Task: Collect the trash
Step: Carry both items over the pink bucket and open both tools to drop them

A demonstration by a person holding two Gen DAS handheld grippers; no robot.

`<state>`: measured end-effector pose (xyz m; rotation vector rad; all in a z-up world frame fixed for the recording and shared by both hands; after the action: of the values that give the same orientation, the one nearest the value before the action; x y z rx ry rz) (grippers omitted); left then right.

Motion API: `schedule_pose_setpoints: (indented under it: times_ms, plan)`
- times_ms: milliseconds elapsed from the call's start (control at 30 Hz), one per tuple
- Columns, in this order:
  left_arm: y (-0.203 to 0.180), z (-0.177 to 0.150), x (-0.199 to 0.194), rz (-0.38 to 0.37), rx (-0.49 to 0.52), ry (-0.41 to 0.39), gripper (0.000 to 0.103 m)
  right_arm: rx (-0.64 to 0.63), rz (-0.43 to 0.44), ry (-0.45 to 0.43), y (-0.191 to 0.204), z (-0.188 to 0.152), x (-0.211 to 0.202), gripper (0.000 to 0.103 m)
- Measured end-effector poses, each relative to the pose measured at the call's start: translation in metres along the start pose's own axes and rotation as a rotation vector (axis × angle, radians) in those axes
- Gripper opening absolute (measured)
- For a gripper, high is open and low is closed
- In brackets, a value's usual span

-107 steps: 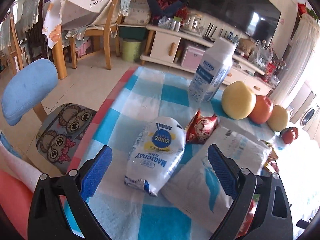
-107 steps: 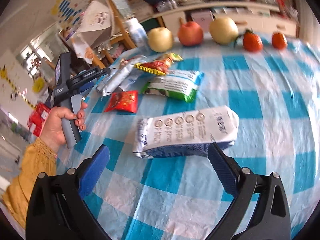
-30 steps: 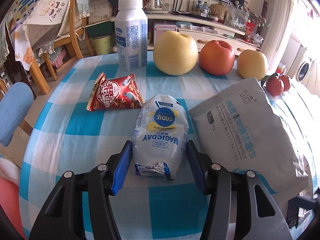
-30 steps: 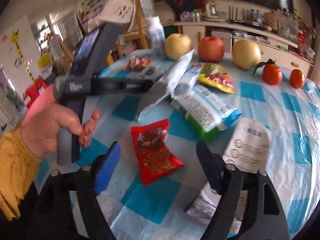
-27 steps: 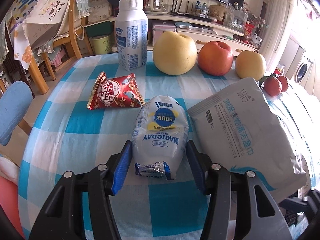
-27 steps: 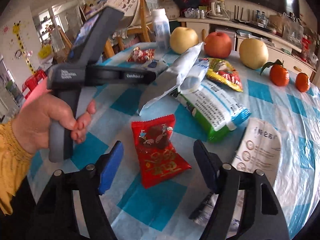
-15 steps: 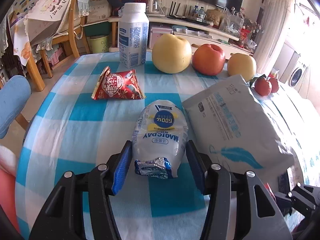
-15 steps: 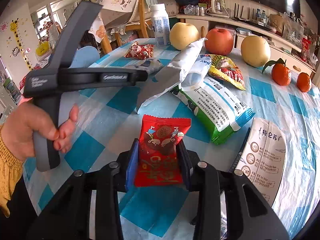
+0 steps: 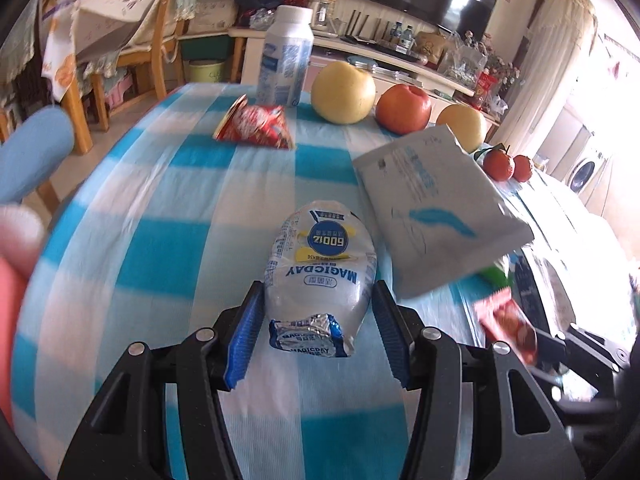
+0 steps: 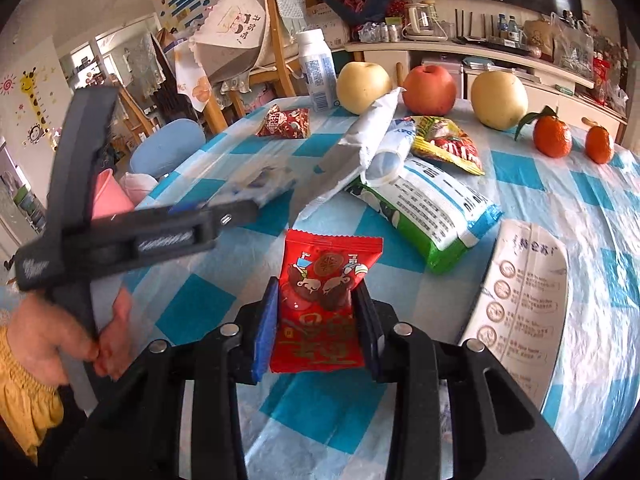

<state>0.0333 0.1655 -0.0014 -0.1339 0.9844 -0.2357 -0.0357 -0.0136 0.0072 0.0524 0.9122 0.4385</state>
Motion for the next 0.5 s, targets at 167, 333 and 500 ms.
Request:
schedule_pose_setpoints:
  times_ms: [167, 333, 500]
  plan:
    - [0.006, -0.022, -0.018, -0.018, -0.037, -0.014, 0.055, 0.047, 0.007, -0.012, -0.002, -0.009, -0.007, 0.037]
    - [0.013, -0.033, -0.033, -0.037, -0.057, -0.028, 0.055, 0.090, 0.031, -0.018, 0.001, -0.014, -0.013, 0.036]
    - [0.022, -0.035, -0.053, -0.048, -0.064, -0.062, 0.055, 0.109, 0.071, -0.040, 0.012, -0.014, -0.022, 0.036]
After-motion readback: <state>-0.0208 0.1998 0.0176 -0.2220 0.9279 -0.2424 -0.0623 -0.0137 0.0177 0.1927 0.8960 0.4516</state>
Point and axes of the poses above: each gripper's, at about its wrist camera, not at the fingertips, and x roughly the way its jaws point, y to its left, z to its top, the point moved 2 cm from there along x, roughly the way its jaws point, and after that the axes turned 7 degrees about y, right-handed, at the moved point
